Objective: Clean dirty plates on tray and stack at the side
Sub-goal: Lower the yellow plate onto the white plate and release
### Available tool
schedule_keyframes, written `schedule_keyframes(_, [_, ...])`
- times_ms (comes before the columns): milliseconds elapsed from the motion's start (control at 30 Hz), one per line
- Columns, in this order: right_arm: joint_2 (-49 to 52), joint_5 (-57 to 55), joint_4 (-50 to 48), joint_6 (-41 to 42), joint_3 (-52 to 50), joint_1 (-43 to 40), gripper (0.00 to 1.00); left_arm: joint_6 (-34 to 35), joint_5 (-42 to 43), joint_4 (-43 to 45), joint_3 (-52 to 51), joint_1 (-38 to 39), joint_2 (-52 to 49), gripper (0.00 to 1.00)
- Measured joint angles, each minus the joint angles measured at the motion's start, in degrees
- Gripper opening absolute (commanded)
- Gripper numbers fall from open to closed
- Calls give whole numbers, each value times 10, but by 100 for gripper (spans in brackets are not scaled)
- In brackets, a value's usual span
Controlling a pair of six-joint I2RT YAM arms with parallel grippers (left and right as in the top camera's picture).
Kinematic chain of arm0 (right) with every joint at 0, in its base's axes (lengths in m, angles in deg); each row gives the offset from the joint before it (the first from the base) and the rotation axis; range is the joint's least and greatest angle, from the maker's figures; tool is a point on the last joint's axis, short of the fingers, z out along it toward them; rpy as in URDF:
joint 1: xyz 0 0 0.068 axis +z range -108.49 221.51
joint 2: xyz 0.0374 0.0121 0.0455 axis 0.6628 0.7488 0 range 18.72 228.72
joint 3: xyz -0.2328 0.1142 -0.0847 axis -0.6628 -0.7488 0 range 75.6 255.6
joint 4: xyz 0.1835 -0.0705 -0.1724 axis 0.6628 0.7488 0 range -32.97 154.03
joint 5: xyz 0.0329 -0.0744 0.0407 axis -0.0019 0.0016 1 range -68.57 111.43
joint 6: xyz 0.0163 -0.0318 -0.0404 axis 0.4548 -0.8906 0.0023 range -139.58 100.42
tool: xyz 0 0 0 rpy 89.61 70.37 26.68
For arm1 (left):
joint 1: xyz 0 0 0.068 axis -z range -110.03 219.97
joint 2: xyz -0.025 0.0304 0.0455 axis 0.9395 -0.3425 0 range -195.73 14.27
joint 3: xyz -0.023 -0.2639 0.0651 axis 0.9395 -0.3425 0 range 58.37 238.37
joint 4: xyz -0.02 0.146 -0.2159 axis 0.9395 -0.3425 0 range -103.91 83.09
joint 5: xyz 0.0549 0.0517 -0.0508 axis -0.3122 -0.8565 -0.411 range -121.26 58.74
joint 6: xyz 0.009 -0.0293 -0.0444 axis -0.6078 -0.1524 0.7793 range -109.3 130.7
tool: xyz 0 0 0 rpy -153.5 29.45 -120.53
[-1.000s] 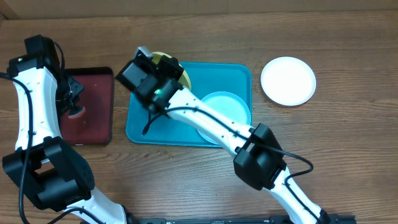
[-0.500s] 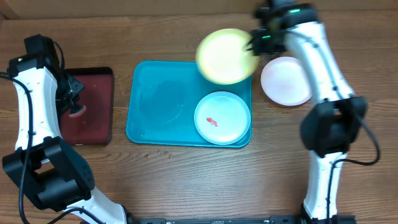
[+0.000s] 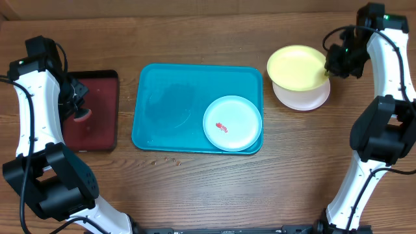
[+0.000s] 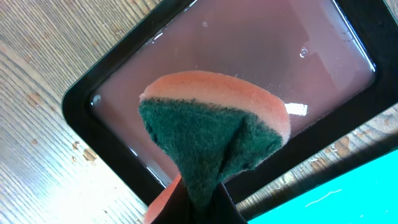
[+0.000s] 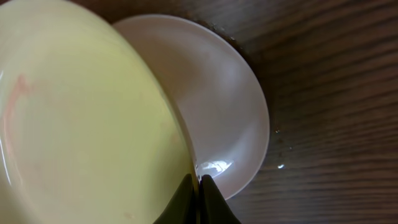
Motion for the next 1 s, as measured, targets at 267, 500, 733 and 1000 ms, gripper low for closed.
schedule_keyframes(267, [0, -8, -49, 1, -71, -6, 4, 0, 2, 0, 0, 0, 0, 4])
schedule_keyframes(500, [0, -33, -49, 1, -71, -8, 4, 0, 2, 0, 0, 0, 0, 4])
schedule_keyframes(733, [0, -42, -49, 4, -71, -12, 13, 0, 2, 2, 0, 0, 0, 4])
schedule_keyframes(1000, [0, -12, -49, -6, -71, -14, 57, 0, 3, 3, 0, 0, 0, 4])
